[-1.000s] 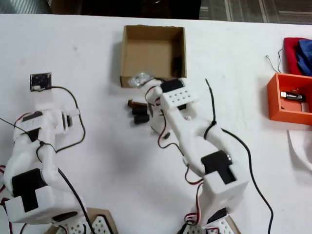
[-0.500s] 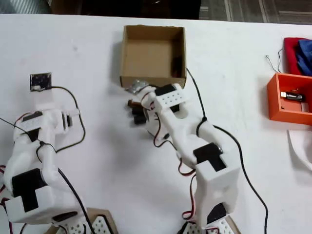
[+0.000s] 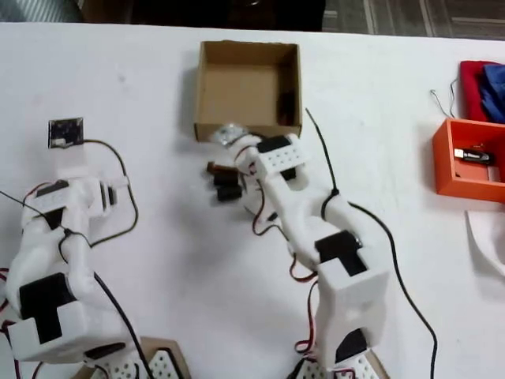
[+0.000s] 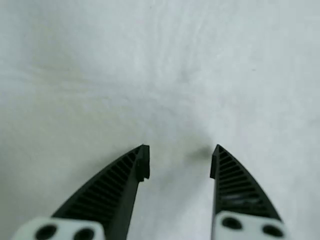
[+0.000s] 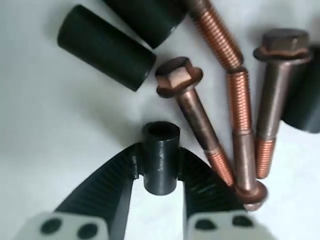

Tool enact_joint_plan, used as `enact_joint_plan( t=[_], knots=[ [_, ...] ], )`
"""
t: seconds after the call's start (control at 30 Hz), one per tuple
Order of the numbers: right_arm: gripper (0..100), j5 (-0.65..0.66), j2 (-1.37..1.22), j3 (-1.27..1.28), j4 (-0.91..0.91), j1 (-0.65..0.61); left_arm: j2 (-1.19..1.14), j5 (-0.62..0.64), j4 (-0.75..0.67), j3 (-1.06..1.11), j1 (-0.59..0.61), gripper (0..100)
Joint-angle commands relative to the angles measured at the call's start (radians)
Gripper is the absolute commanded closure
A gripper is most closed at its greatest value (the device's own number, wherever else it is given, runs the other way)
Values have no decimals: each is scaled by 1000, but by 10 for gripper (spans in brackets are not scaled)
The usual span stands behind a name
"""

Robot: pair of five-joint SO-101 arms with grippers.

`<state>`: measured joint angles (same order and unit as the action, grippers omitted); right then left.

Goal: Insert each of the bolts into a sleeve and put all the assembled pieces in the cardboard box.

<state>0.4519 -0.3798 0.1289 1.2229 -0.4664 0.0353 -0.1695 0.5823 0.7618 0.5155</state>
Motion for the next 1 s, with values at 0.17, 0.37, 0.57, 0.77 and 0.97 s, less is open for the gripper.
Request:
enact_joint_plan(
  t=[0.17, 0.37, 0.57, 0.77, 0.97],
  knots=[
    [978, -6, 604, 43, 93, 82, 3, 3, 5, -42, 6, 782],
    [978, -144, 941, 176, -1, 321, 5, -169, 124, -97, -75, 779],
    [978, -308, 1038, 292, -8, 567, -3, -97, 470, -381, -256, 778],
    [978, -328, 1046, 315, -42, 763, -3, -209, 697, -641, -571, 778],
    [978, -397, 1027, 397, -68, 941, -5, -381, 675, -677, -827, 777]
  ],
)
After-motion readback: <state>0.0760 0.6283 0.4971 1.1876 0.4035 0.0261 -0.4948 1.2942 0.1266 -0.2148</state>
